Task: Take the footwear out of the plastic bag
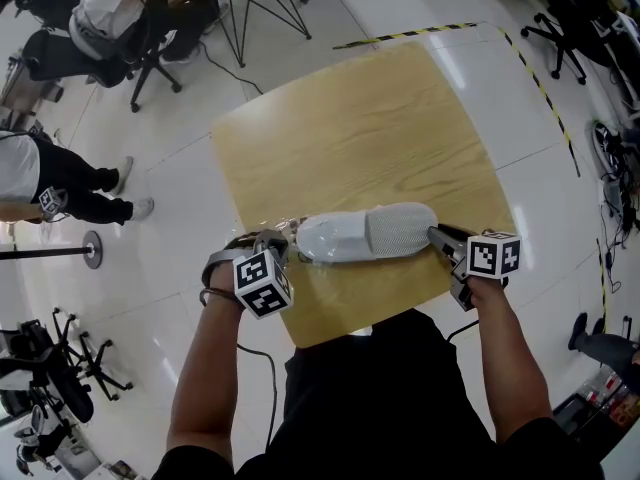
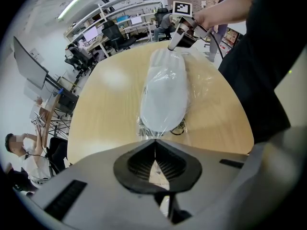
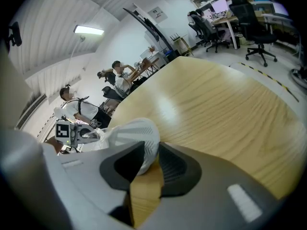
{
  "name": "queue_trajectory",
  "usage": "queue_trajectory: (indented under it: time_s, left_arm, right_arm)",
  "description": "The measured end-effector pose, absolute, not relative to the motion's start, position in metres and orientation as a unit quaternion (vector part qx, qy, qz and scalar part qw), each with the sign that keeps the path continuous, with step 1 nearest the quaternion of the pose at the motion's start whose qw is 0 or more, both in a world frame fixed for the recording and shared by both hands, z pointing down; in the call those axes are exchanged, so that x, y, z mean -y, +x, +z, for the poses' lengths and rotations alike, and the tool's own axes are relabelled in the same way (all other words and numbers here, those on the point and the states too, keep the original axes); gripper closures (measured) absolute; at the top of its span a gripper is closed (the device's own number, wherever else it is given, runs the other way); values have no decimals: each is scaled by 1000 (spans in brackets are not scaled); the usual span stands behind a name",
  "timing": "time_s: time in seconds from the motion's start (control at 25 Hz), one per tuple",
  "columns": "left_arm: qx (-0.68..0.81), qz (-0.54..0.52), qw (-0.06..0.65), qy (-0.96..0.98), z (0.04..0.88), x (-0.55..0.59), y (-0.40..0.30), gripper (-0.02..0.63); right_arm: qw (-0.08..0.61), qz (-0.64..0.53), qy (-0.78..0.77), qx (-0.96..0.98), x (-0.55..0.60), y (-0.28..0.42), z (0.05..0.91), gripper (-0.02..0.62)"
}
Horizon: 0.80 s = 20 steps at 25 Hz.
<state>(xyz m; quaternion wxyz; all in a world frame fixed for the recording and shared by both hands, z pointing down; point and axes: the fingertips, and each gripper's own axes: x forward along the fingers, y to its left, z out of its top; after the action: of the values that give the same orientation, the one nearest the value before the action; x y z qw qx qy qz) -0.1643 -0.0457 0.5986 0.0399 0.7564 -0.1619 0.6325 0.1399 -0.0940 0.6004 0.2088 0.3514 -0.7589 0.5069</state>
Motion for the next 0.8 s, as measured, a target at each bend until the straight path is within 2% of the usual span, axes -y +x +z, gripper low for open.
queue_trajectory:
  time_s: [0.8]
  left_arm:
    - [205, 654, 48, 727, 594, 54, -210, 598]
  right_arm:
    - [210, 510, 353, 756, 96, 139, 600, 499]
